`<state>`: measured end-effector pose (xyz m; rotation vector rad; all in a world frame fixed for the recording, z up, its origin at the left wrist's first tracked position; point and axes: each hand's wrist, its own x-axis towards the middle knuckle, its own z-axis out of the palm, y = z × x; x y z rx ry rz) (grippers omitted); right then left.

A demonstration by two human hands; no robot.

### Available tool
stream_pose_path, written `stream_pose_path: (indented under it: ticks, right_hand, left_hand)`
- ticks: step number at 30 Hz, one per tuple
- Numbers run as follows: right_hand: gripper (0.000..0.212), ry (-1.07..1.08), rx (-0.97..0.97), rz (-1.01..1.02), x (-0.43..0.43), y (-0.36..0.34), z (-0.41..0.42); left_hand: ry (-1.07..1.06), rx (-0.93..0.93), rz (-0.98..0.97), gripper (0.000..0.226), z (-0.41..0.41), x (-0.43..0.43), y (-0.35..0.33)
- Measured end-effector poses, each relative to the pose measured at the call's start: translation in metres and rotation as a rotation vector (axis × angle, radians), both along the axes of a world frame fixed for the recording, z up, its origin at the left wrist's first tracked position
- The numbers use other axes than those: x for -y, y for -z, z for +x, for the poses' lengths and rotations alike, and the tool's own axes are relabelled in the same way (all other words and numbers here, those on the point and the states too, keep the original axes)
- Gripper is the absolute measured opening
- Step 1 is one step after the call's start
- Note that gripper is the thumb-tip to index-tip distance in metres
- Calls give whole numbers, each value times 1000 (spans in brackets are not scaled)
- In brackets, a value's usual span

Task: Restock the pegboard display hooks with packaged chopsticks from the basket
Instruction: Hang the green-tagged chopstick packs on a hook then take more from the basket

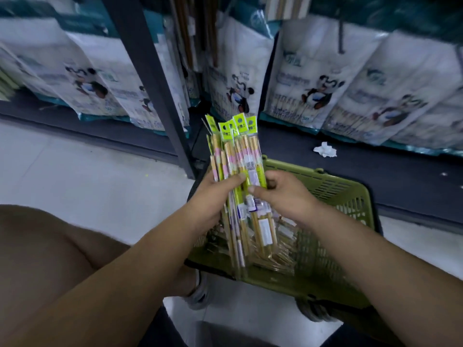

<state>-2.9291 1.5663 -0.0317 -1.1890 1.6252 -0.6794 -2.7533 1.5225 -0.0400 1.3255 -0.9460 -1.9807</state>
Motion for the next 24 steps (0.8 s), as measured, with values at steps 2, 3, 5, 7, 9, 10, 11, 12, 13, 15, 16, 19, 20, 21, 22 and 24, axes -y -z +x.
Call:
stream_pose_path:
  ticks: [2, 3, 5, 7, 9, 10, 11, 12, 13, 15, 16, 19, 20, 21, 22, 24]
  right_hand:
    - [16, 10, -1, -62, -5, -27, 0]
    - [23, 16, -53, -109, -7, -39, -3]
    - [28, 12, -172, -189, -11, -65, -7]
    - [23, -54, -295, -254, -14, -92, -10]
    - [27, -138, -438, -298, -16, -117, -13]
    - [29, -162, -475, -313, -16, -129, -15]
    - [30, -170, -478, -328, -16, -141, -18]
    - [31, -163, -462, -337, -15, -152, -21]
    - [29, -145, -445, -349, -14, -163, -24]
    - [21, -66, -432, -392, -11, -183, -30]
    - [15, -9, -420, -417, -10, -193, -33]
    - [16, 116, -308, -484, -4, -224, -41]
    - [16, 137, -286, -508, -3, -234, -44]
    - [15, 157, -278, -533, -2, -245, -46]
    - [15, 180, -277, -557, -1, -255, -49]
    - [18, 233, -275, -600, 2, -274, -56]
  left_hand:
    - [2, -90, -29, 33, -10, -1, -20]
    - [-2, -104, -53, 33, -15, -1, -30]
    - [-19, -128, -107, 33, -24, -1, -49]
    - [-53, -130, -155, 31, -33, 0, -68]
    - [-82, -127, -196, 31, -39, 3, -87]
    - [-80, -129, -224, 32, -40, 5, -97]
    - [-74, -126, -257, 34, -41, 6, -107]
    - [-65, -120, -294, 36, -42, 9, -117]
    - [-55, -121, -334, 37, -44, 11, -127]
    - [-36, -118, -415, 37, -50, 16, -151]
    - [-32, -112, -454, 39, -53, 20, -163]
    - [13, -103, -581, 39, -66, 32, -201]
    - [33, -108, -612, 39, -70, 36, -212]
    - [49, -118, -636, 39, -74, 39, -222]
    - [63, -125, -660, 42, -78, 43, -233]
    - [89, -128, -721, 46, -87, 50, -252]
